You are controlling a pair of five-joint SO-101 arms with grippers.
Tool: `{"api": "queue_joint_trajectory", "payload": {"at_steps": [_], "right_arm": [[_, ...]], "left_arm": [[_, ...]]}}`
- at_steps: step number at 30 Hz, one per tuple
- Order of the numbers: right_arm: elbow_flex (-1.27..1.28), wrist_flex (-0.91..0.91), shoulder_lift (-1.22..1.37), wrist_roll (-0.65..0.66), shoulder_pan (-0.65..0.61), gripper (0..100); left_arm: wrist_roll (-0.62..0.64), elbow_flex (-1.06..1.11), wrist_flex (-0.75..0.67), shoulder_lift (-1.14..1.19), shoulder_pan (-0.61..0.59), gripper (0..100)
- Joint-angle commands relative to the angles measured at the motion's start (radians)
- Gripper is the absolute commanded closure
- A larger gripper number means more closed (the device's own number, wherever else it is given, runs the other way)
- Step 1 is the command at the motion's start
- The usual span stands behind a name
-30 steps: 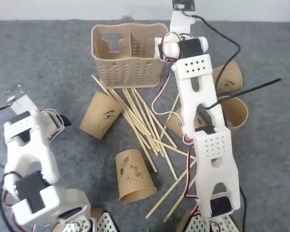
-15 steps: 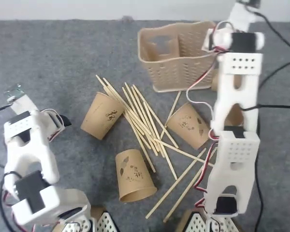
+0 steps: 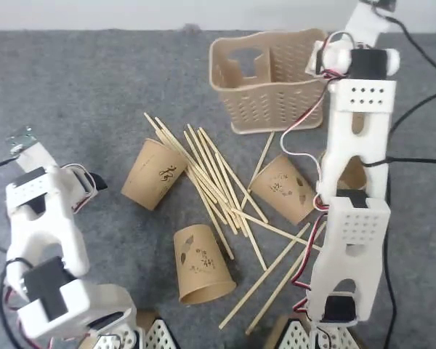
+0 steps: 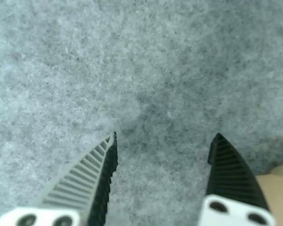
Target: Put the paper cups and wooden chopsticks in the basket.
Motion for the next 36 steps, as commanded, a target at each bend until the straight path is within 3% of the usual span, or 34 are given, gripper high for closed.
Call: {"api": "queue_joint_trajectory", "payload": {"at_steps": [1,9,19,25,29,36], "right_arm": [[-0.017,-0.002,-0.079,-0.015,-0.062,99.2],[-0.005,0.053,0.028,-0.02,-0.197,99.2],[-0.006,0.171,-0.021,-0.051,-0.364,99.2],[-0.006,0.105,-0.065,0.12,-0.444,99.2],[-0.003,0.113,-0.048,0.083,-0.429,99.2],[-0.003,0.206,-0.007,0.074,-0.254,99.2]], "left_arm": [[0.008,-0.041,-0.014,0.0,0.005,70],[0.008,-0.041,-0.014,0.0,0.005,70],[0.008,-0.042,-0.014,0.0,0.005,70],[0.008,-0.042,-0.014,0.0,0.005,70],[0.008,-0.042,-0.014,0.0,0.005,70],[0.008,-0.042,-0.021,0.002,0.005,70]]}}
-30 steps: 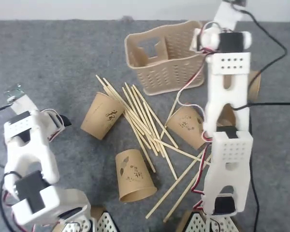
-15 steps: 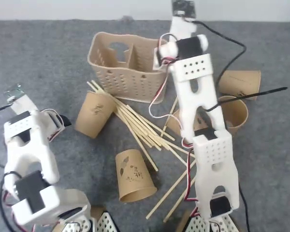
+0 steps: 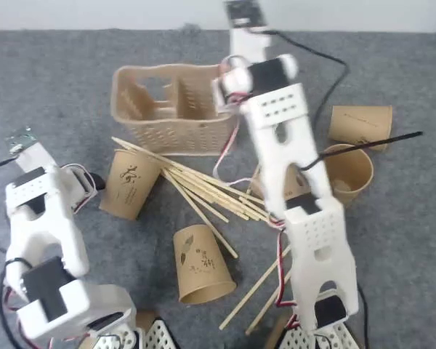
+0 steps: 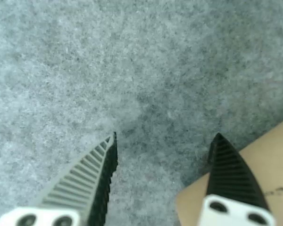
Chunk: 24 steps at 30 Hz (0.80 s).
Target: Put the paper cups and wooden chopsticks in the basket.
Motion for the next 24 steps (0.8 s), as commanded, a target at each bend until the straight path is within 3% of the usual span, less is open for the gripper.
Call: {"api": "queue_joint_trajectory", "payload": {"at_steps": [1,18,24], "right_arm": [[-0.011,0.051,-0.047,-0.003,0.108,99.2],[0.269,0.054,-0.179,0.245,0.369,99.2],[0.264,0.054,-0.202,0.328,0.374,99.2]], "left_arm": [[0.006,-0.041,-0.026,0.002,0.006,70],[0.008,-0.041,-0.028,0.002,0.005,70],[0.008,-0.041,-0.028,0.002,0.005,70]]}}
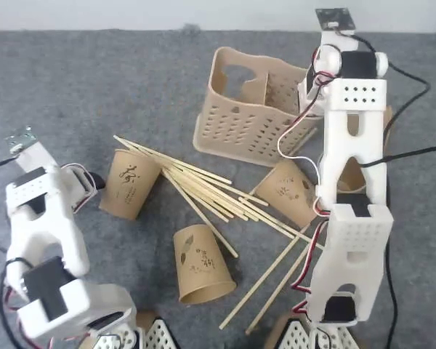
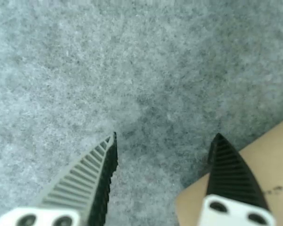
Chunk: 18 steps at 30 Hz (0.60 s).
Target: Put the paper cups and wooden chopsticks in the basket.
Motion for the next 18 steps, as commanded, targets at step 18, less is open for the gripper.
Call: {"api": "queue_joint_trajectory", "payload": {"at_steps": [18], "right_arm": [[0.051,0.041,-0.113,0.049,-0.11,69.0]], "left_arm": [[0.009,-0.039,-0.018,0.0,0.005,70]]}}
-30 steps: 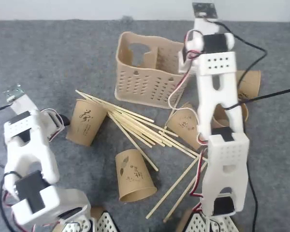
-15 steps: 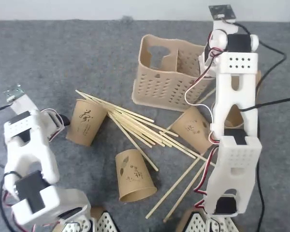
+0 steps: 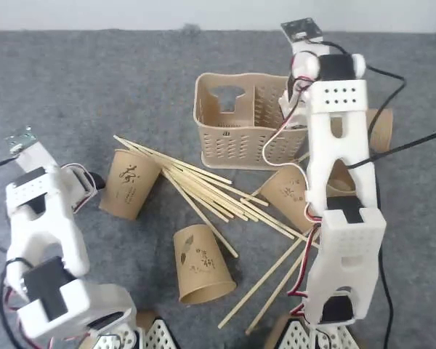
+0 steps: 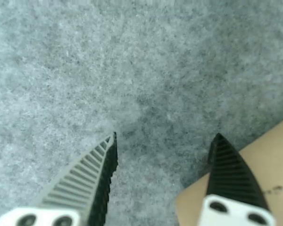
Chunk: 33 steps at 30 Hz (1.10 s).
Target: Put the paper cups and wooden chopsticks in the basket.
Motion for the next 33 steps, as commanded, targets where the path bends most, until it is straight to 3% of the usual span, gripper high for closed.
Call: {"api": "queue_joint_trajectory", "payload": {"at_steps": [1,7,13,20,27,33], "right_arm": [[-0.094,0.041,-0.059,-0.066,-0.012,68.5],[-0.11,0.042,-0.197,-0.19,0.031,68.5],[0.091,0.042,-0.423,-0.232,0.113,69.7],[0.439,0.036,-0.633,-0.216,0.236,91.1],[0.624,-0.044,-0.599,-0.133,0.424,91.7],[0.764,-0.194,-0.479,-0.086,0.44,91.7]], "left_arm": [[0.009,-0.039,-0.018,0.0,0.005,70],[0.009,-0.039,-0.018,0.0,0.005,70],[0.009,-0.039,-0.018,0.0,0.005,70],[0.009,-0.039,-0.018,0.0,0.005,70],[0.009,-0.039,-0.018,0.0,0.003,70],[0.009,-0.039,-0.018,0.0,0.003,70]]}}
